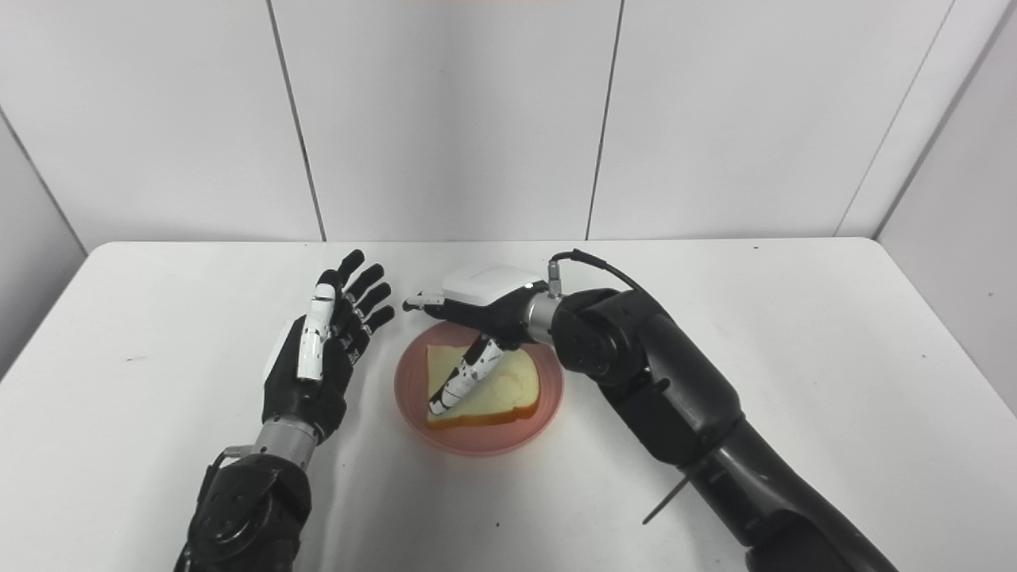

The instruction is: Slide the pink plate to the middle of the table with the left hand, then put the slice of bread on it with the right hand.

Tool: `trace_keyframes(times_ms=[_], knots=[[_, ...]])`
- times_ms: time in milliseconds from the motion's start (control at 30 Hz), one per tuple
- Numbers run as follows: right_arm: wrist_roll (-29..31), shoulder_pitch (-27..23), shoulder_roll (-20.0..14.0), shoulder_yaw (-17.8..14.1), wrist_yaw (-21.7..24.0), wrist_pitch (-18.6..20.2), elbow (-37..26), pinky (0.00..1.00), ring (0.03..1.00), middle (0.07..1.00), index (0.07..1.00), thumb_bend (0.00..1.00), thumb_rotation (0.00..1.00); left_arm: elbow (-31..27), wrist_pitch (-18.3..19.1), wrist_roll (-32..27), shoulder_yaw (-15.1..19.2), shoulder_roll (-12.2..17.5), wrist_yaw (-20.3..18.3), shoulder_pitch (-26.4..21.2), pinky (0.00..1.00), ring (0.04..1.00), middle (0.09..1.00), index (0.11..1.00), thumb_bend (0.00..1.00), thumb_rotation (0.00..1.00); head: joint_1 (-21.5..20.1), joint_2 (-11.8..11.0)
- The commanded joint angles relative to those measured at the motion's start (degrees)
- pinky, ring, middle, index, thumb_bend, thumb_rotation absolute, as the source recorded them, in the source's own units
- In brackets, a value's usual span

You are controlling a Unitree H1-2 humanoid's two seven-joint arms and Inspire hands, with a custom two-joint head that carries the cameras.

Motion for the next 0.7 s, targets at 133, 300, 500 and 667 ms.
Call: trace_keyframes(times_ms=[133, 300, 500, 667], knots=[[-0.07, -2.15, -0.49, -0.65, 1.39, 2.31, -1.75, 0.85, 0.934, 0.976, 0.965, 0.93, 0.59, -1.68, -0.35, -0.2, 0.05, 0.11, -0.48, -2.26, 0.89, 0.911, 0.919, 0.919, 0.43, 1.0, -0.16, 0.05], [0.24, -1.78, -0.59, -1.49, 1.59, 3.9, -2.62, 0.84, 0.937, 0.98, 0.968, 0.94, 0.56, -1.48, -0.83, -0.56, 0.15, 0.36, -0.95, -2.11, 0.9, 0.915, 0.923, 0.923, 0.43, 1.0, -0.36, -0.26], [0.09, -0.58, -1.99, -3.91, -0.92, 3.83, -5.12, 0.9, 0.957, 0.986, 0.984, 0.97, 0.62, -0.64, -1.86, -0.27, 0.11, 0.43, -0.97, -2.11, 0.9, 0.914, 0.921, 0.922, 0.44, 1.0, -0.2, -1.16], [2.01, 2.63, -1.67, -9.76, -1.16, 11.9, -9.29, 0.97, 0.998, 1.0, 1.0, 0.99, 0.72, 0.24, -3.15, 0.07, 0.21, 0.52, -0.8, -1.93, 0.89, 0.907, 0.915, 0.917, 0.44, 1.0, -0.41, -2.21]])
